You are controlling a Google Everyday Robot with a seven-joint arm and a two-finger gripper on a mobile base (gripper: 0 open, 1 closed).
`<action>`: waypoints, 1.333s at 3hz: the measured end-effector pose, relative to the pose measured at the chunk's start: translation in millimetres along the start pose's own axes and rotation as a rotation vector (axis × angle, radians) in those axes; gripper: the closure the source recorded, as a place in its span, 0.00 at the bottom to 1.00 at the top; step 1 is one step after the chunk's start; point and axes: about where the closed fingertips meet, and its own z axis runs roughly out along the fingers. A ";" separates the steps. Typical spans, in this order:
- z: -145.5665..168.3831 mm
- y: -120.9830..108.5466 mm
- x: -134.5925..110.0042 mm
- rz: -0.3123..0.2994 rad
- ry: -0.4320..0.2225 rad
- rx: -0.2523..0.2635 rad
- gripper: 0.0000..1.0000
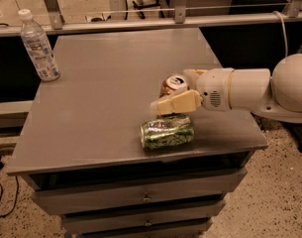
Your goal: Move orange can near green can
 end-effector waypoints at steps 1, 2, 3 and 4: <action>-1.0 0.5 0.0 -0.002 -0.001 0.003 0.00; -30.1 -19.1 -18.7 -0.021 -0.051 0.045 0.00; -80.0 -56.3 -45.1 -0.074 -0.094 0.098 0.00; -128.5 -96.5 -74.0 -0.124 -0.128 0.132 0.00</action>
Offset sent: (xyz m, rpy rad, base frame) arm 0.0186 -0.0894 0.0685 0.0566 -0.1441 -0.1190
